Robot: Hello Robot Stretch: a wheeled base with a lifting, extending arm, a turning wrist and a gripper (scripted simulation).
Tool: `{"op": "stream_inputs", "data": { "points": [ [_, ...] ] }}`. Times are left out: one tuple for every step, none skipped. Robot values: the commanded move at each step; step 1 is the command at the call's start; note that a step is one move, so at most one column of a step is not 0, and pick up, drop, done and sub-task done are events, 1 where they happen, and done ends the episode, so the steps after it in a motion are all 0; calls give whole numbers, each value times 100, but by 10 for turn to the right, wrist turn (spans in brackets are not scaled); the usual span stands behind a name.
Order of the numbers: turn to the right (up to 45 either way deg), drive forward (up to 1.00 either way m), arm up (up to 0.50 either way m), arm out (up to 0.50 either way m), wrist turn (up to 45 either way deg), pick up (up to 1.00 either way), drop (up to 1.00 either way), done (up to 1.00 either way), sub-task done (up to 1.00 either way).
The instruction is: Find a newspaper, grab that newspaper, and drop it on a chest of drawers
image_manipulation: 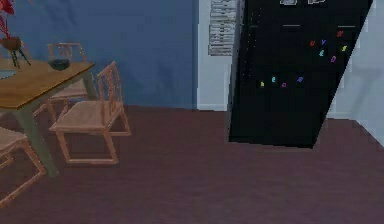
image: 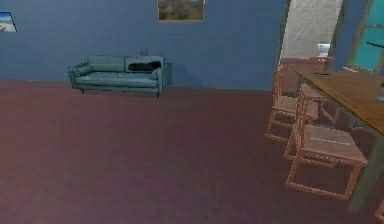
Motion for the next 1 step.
{"op": "stream_inputs", "data": {
  "points": [
    [120,0,0,0,0,0,0,0,0]
  ]
}}
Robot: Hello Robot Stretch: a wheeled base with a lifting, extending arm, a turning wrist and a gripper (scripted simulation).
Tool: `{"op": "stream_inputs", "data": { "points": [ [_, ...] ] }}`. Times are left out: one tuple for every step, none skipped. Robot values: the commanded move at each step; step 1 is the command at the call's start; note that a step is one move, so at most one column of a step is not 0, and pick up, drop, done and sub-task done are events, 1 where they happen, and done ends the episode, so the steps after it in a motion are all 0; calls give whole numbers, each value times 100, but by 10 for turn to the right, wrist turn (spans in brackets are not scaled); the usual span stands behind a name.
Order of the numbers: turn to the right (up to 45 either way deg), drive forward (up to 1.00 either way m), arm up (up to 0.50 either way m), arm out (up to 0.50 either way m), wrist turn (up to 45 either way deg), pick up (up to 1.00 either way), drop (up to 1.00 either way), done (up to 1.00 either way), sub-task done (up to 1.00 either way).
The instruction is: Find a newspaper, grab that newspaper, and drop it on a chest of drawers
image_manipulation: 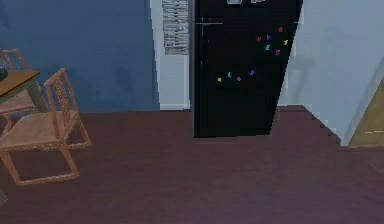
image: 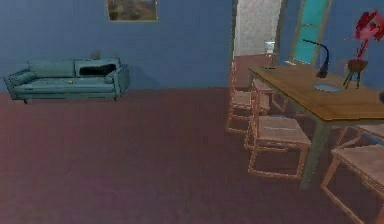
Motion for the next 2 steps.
{"op": "stream_inputs", "data": {
  "points": [
    [0,100,0,0,0,0,0,0,0],
    [30,0,0,0,0,0,0,0,0]
  ]
}}
